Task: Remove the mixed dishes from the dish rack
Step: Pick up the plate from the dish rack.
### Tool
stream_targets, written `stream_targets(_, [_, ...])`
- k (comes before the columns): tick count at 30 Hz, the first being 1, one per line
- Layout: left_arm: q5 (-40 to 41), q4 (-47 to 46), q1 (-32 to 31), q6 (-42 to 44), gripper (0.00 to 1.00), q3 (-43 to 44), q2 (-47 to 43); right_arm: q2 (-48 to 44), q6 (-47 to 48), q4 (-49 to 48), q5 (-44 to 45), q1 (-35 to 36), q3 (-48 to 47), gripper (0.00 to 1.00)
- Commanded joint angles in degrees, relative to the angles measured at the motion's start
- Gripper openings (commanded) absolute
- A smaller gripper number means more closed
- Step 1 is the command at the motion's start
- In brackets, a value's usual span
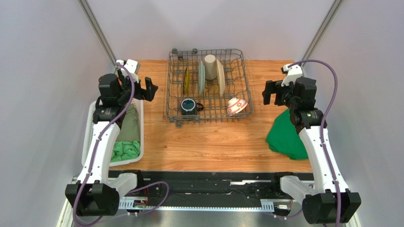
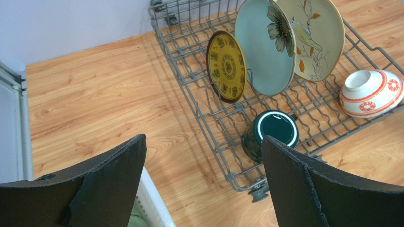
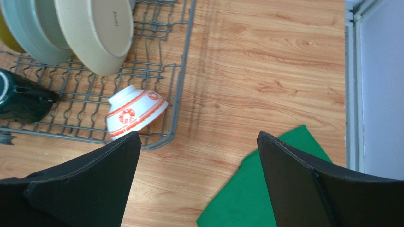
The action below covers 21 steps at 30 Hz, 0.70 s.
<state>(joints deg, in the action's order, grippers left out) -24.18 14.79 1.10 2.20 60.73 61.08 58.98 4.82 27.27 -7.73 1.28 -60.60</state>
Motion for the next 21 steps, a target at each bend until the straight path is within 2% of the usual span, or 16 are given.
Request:
stream_targets(1, [-2.8,0.24,-0.31,1.05,0.99,2.55,0.62,1.92,-0.25,0.06,3.67,4.51,-5.4,0.99])
stream_targets(6, [-2.89,-0.19,-0.23,2.46,0.99,1.59,0.71,6.22,1.68,-0.72,12.47,11.02,-7.43,0.98])
stream_targets(21, [-3.24,-5.2,-0.23,3.61,0.99,-2.37,-0.35,18.44,-0.24,-3.27,12.12,14.8,-18.84,0.96])
